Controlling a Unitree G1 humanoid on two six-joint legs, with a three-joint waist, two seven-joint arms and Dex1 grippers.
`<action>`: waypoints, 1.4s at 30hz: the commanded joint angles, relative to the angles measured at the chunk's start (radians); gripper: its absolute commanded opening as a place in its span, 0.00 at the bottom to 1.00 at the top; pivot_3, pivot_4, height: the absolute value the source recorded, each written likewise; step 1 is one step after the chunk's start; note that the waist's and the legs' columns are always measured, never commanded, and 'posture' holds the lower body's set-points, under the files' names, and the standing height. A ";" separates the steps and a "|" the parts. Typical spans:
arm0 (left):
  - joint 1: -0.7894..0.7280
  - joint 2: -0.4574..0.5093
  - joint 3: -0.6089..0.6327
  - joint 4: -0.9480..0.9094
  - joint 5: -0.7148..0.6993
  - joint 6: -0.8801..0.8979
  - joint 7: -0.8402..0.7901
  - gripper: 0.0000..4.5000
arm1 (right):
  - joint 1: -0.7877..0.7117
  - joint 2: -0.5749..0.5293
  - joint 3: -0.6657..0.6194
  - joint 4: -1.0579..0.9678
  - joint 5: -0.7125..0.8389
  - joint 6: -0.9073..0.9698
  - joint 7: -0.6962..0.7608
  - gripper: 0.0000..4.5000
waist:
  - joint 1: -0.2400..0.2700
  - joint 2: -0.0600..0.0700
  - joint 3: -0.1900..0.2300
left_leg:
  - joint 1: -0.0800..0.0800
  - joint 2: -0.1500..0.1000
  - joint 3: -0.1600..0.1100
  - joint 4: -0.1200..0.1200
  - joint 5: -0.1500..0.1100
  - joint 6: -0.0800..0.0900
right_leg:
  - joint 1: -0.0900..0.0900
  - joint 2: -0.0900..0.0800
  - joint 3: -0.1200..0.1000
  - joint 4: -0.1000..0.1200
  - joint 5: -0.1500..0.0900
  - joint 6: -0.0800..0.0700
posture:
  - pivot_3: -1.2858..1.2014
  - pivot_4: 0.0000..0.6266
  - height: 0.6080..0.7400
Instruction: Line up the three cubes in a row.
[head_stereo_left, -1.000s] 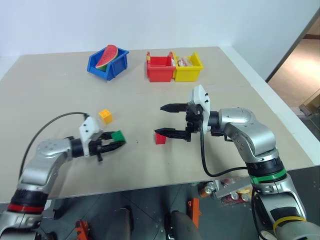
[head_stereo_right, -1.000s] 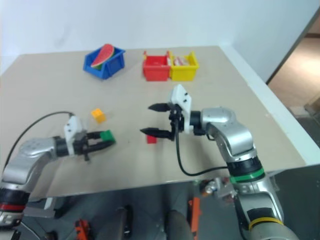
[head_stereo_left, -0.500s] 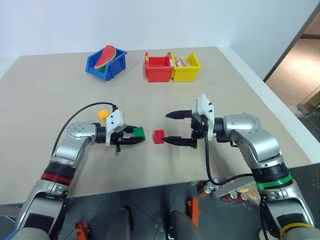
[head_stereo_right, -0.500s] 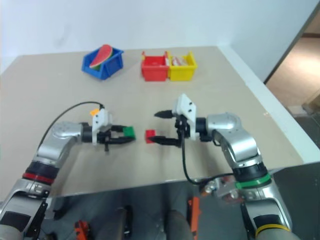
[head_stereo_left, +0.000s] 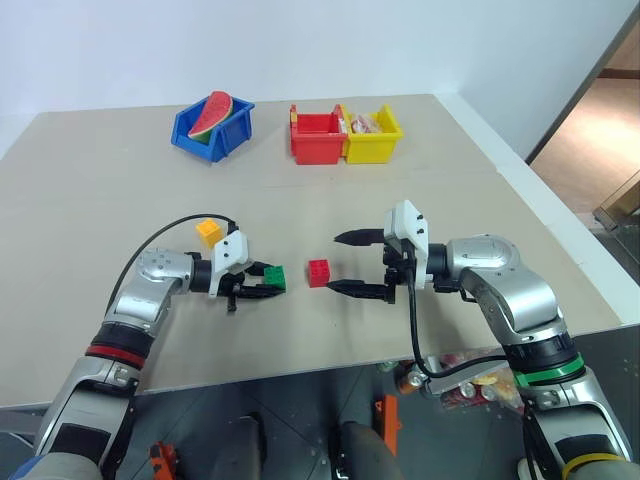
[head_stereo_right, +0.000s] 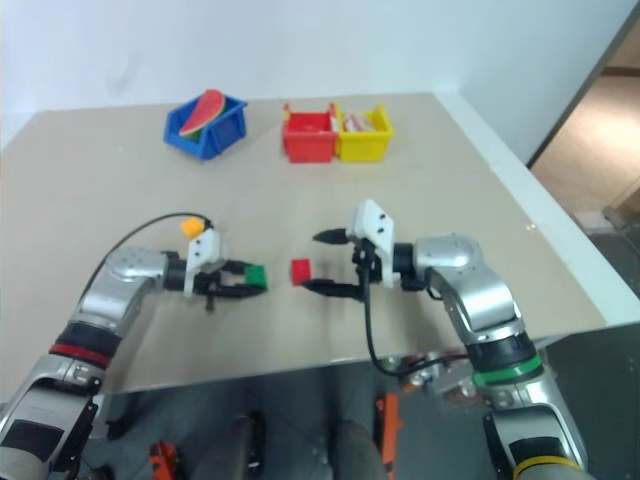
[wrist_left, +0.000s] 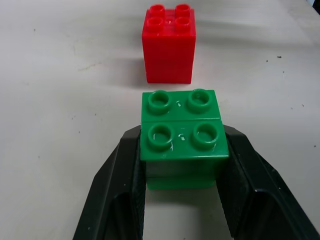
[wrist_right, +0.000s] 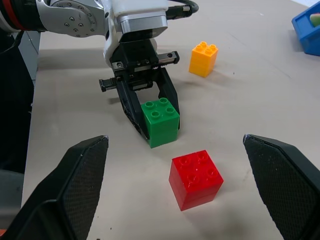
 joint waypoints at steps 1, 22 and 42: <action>-0.015 -0.002 0.005 -0.013 0.008 -0.015 0.003 0.30 | 0.001 -0.010 -0.021 -0.053 0.012 -0.001 -0.006 1.00 | 0.000 0.000 0.000 | 0.000 0.000 0.000 0.000 0.000 0.000 | 0.000 0.000 0.000 0.000 0.000 0.000 | 0.52 0.24 1.00; 0.097 0.166 0.338 -0.424 -0.236 0.391 0.242 1.00 | -0.021 -0.008 -0.021 -0.027 0.018 -0.003 0.005 1.00 | -0.001 0.000 0.000 | 0.000 0.002 0.000 0.001 0.000 0.000 | -0.001 0.000 0.000 0.001 0.000 -0.001 | 0.52 0.24 1.00; 0.019 0.161 0.348 -0.001 -0.121 0.208 0.308 1.00 | -0.091 0.048 -0.080 0.027 0.090 0.096 -0.049 1.00 | 0.001 -0.001 0.000 | 0.000 0.001 0.001 0.002 -0.001 -0.001 | 0.000 0.000 0.000 0.001 0.003 -0.001 | 0.52 0.24 1.00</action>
